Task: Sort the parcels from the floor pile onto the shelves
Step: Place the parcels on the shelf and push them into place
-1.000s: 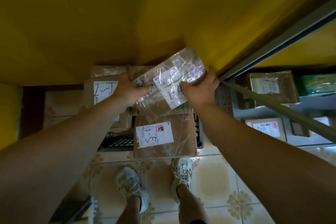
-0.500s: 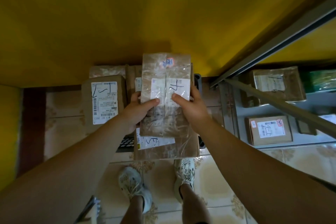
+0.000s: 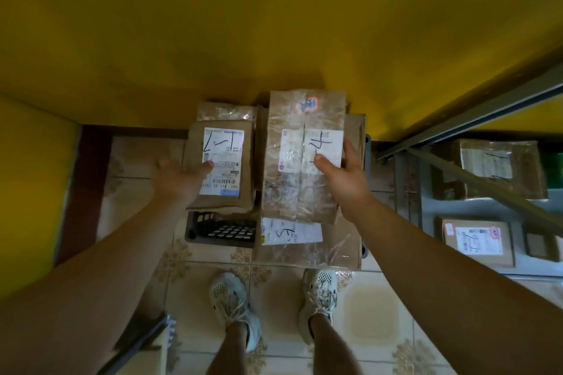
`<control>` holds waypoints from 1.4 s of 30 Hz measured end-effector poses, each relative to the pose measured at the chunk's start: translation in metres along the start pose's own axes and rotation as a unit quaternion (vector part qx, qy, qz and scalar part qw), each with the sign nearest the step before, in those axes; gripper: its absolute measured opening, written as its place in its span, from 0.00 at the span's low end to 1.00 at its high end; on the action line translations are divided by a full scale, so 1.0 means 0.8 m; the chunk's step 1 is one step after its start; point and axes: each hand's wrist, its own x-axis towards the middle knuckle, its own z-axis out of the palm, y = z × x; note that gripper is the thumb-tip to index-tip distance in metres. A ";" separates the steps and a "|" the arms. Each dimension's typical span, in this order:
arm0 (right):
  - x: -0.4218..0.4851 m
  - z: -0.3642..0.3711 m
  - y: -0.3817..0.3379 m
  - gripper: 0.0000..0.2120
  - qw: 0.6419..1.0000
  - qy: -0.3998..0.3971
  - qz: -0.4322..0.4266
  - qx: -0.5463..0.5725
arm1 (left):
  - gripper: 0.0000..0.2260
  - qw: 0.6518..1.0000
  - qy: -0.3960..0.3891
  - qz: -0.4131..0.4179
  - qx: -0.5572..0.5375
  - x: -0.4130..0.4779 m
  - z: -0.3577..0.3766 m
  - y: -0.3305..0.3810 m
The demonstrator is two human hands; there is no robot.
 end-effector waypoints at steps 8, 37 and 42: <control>-0.010 0.026 0.008 0.19 0.999 -0.011 0.013 -0.031 | 0.26 0.986 -0.156 0.000 -0.064 -0.013 0.005 0.006; -0.332 -0.022 -0.350 0.21 0.978 -0.052 -0.203 -0.003 | 0.22 0.904 -0.019 0.193 -0.382 -0.427 -0.333 0.120; -0.425 -0.040 -0.366 0.23 0.969 0.008 -0.244 0.035 | 0.14 0.875 0.010 0.261 -0.409 -0.474 -0.400 0.124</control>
